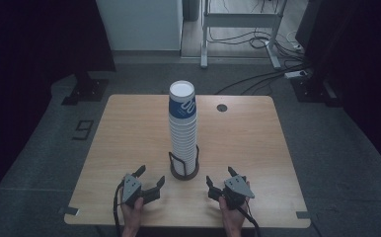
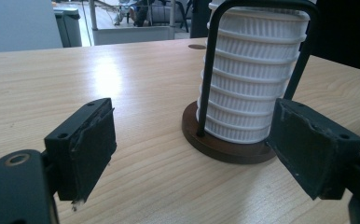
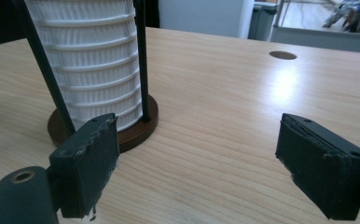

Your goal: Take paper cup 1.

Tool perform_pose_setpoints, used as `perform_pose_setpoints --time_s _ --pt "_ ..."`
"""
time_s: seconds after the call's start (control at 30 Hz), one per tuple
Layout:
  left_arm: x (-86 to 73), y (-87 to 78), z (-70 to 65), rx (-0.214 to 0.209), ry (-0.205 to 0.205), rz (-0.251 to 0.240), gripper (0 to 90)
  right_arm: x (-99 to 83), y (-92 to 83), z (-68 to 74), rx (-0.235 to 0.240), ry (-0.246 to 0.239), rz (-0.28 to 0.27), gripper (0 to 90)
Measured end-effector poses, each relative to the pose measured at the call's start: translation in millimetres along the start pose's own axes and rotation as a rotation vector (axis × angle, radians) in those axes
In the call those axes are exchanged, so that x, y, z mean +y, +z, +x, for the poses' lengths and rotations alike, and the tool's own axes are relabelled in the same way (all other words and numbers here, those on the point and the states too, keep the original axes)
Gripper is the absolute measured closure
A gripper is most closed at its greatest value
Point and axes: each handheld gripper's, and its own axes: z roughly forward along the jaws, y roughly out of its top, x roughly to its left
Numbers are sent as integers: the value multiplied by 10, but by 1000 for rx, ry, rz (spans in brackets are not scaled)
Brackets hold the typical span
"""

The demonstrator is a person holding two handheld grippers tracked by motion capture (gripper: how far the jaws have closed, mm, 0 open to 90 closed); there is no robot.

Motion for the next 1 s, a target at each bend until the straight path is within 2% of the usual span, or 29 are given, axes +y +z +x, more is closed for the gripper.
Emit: perform_pose_setpoints --time_s 0.03,0.07,0.17,0.23,0.3,0.33,0.43,0.47,0.7,0.77,1.0 --pt "0 0 0 0 0 0 148 0 0 0 0 0 0 127" --pt "0 -1 1 -1 -1 0 148 -3 -7 -14 35 11 -15 131" --pt "-1 -4 3 0 -3 -3 148 -3 -5 -14 69 11 -21 142" --pt "-2 -4 5 -13 -1 -5 151 4 14 -15 77 15 -7 138" --pt "-2 -4 7 -20 -2 -5 152 5 21 -15 87 29 -15 153" --pt "-1 -3 10 -26 -3 -5 152 11 24 -21 104 45 -12 160" --pt "1 0 16 -28 -10 1 156 14 16 -10 107 43 -12 176" --pt "0 -2 15 -34 -7 -1 155 18 20 -7 125 41 -5 178" --pt "0 1 1 -42 5 -1 165 64 6 28 149 14 4 216" --pt "-1 -3 -2 -64 19 -3 147 83 -1 29 162 9 8 216" --pt "0 -1 -12 -60 27 -1 148 170 -35 9 188 9 -6 238"
